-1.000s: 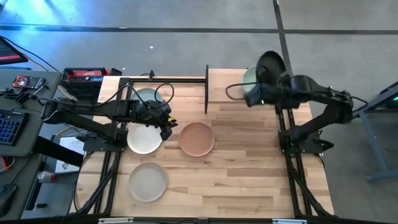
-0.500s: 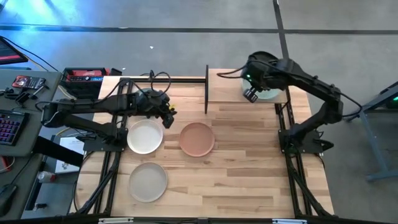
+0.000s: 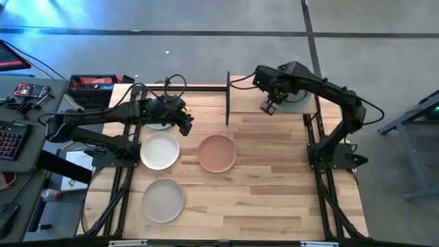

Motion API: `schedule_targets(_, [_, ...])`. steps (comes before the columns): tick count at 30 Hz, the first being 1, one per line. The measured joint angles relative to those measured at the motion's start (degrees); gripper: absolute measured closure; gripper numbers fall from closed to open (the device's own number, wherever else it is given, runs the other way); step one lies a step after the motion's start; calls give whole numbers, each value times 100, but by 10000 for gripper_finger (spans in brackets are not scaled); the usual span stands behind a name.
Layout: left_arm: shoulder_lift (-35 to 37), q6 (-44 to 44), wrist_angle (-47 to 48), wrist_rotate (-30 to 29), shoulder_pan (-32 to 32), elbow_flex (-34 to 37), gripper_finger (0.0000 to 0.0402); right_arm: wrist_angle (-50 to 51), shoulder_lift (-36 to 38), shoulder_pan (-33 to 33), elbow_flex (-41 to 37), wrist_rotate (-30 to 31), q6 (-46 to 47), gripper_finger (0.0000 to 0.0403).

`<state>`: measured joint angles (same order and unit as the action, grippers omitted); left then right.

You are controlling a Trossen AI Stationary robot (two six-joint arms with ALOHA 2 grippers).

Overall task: Place and stack plates onto a shelf
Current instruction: Stack the black plate on top of the green plate on the shelf

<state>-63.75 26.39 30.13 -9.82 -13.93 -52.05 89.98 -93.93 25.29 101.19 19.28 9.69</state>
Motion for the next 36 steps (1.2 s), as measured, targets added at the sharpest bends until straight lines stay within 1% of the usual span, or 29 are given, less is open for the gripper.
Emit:
schedule_targets(4, [0,0,-2,0,0,0,312,1,-4,148,0,-234,463,403])
schedule_targets(14, [0,-2,2,0,2,0,312,-1,15,519,0,-635,724,403])
schedule_targets(22, [0,-2,2,0,2,0,312,2,15,547,0,-444,783,401])
schedule_targets(25, [0,-2,5,0,2,0,312,2,15,556,0,-355,733,386])
schedule_targets(32, [0,-2,7,0,2,0,312,4,15,556,0,-195,722,321])
schedule_targets(34, [0,-2,7,2,2,0,312,3,23,556,0,-346,710,309])
schedule_targets(36, [0,-2,7,2,2,0,312,2,58,556,0,-630,704,301])
